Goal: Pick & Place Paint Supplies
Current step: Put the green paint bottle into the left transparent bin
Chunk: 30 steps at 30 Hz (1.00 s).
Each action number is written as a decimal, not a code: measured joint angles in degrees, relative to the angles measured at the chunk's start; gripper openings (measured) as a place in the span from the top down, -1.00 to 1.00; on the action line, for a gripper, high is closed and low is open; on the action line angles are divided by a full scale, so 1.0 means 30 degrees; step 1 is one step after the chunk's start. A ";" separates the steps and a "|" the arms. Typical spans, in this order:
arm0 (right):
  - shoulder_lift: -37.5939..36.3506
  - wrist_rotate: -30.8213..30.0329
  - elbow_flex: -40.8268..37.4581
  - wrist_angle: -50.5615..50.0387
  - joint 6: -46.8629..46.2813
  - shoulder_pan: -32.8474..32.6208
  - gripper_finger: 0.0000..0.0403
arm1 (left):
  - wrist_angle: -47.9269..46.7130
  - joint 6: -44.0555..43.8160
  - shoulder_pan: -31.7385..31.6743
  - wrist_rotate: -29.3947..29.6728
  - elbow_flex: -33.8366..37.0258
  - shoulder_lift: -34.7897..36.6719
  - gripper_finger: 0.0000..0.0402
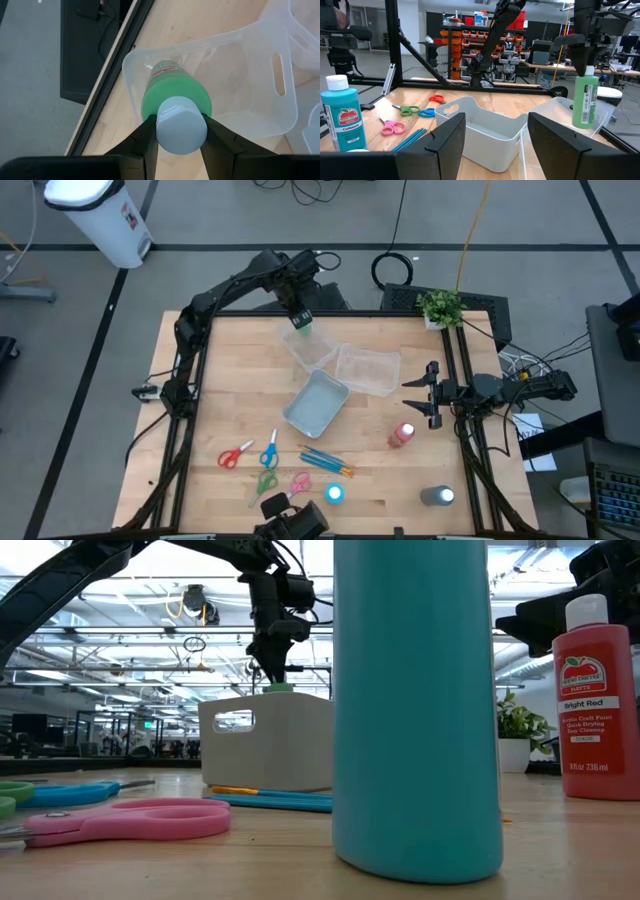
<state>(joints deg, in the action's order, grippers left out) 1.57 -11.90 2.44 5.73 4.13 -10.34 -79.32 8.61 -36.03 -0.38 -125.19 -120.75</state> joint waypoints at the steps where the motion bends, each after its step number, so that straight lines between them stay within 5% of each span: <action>1: 0.0001 0.0000 0.0005 0.0001 0.0002 0.0001 -0.04 | 0.0054 0.0013 -0.0021 -0.0007 0.0000 0.0000 0.40; 30: 0.0004 0.0000 0.0007 0.0002 -0.0002 0.0002 -0.04 | 0.2037 -0.0176 -0.0123 0.0182 0.2055 0.0007 0.40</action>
<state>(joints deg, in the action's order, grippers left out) 1.58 -11.90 2.46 5.73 4.13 -10.33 -73.21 8.08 -36.40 0.16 -119.02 -120.73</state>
